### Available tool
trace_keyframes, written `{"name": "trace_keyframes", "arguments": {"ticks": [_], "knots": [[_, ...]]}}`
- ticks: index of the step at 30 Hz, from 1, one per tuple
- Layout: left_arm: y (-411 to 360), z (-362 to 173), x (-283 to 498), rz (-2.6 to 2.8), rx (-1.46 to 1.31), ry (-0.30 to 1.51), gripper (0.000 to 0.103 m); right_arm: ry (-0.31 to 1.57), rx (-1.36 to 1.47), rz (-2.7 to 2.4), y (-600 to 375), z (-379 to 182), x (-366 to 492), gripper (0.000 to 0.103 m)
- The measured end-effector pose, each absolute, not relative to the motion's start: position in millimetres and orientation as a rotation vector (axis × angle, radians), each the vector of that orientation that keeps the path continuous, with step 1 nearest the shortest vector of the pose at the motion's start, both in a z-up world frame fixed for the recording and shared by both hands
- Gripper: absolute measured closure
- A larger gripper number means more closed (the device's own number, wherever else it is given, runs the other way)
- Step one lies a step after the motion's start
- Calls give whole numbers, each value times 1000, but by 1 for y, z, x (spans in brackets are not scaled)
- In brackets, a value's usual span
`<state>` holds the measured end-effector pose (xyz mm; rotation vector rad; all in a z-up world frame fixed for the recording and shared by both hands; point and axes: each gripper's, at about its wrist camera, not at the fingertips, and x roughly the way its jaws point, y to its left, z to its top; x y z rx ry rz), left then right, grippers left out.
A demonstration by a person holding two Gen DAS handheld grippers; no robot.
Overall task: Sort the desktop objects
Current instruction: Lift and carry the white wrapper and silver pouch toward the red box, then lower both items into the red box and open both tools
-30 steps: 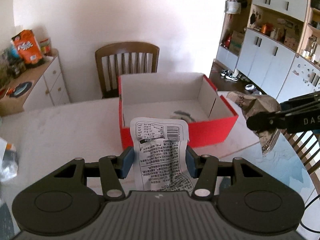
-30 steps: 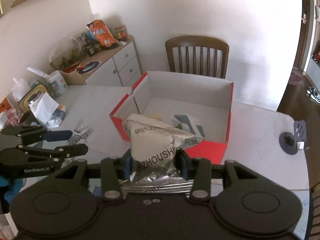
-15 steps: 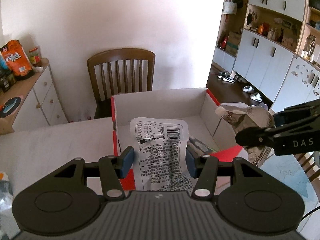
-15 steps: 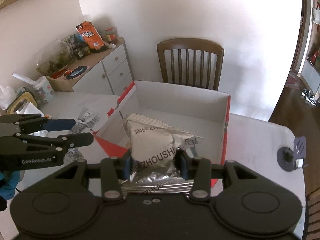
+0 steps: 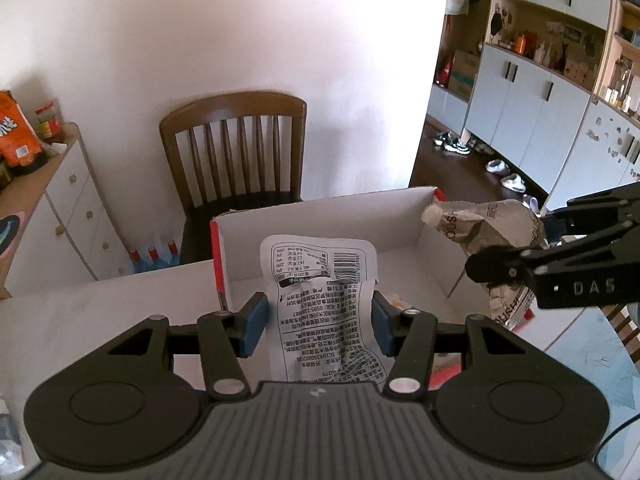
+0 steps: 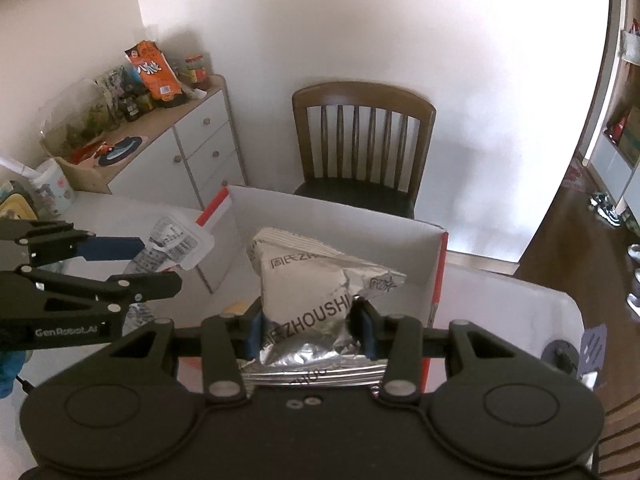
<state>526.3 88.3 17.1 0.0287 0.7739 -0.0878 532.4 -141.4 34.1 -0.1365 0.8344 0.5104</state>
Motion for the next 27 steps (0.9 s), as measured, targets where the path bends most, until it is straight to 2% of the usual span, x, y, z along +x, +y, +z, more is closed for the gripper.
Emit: {"name": "trace_keyframes", "arguments": {"ticks": [27], "knots": [[87,-44,622,-83,94,912,50,923,-284,487,-115,-48,574,58]]}}
